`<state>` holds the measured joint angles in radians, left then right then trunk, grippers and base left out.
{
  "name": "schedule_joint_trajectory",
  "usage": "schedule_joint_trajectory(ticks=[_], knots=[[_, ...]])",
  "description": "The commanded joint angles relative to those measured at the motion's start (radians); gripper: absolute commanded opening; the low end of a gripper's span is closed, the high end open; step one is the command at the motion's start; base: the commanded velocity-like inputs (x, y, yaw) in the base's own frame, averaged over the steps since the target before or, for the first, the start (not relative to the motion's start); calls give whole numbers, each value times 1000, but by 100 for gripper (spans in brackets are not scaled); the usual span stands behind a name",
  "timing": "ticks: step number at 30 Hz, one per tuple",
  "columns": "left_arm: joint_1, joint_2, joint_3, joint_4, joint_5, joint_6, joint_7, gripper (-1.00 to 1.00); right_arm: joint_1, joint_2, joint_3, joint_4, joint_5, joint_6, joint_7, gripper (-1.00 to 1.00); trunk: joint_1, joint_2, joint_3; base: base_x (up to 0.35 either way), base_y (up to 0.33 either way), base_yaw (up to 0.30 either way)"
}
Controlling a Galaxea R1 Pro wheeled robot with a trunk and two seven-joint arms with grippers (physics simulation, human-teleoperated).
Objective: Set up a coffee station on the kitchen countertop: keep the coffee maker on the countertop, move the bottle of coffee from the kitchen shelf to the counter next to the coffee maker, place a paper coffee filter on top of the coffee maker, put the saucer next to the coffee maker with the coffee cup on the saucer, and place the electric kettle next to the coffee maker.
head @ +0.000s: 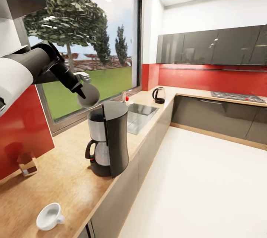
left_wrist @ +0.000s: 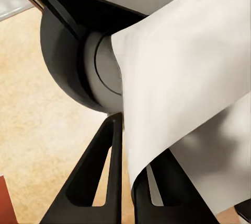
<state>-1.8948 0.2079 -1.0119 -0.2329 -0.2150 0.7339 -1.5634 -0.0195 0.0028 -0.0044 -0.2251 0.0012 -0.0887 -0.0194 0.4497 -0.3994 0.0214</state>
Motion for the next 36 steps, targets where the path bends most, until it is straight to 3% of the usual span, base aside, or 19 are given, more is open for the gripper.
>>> schedule_joint_trajectory(ticks=[1,13,30,33,36], knots=[[0,1,4,-3,-10,6,-7,-100,0,0,0,1,0,-3,-2,100,0,-1,0,0,0,-122],[0,1,3,4,27,5,-7,-100,0,0,-1,2,0,-3,-2,100,0,-1,1,0,0,-43],[3,4,4,10,31,5,-7,-100,0,0,-1,3,0,-3,-2,100,0,-1,1,0,0,-76],[18,17,4,19,36,5,-7,-100,0,0,-1,3,0,-3,-2,100,0,-1,1,0,0,0],[29,34,3,23,72,4,-7,-100,0,0,-2,3,0,-3,-2,100,0,-1,1,0,0,0]])
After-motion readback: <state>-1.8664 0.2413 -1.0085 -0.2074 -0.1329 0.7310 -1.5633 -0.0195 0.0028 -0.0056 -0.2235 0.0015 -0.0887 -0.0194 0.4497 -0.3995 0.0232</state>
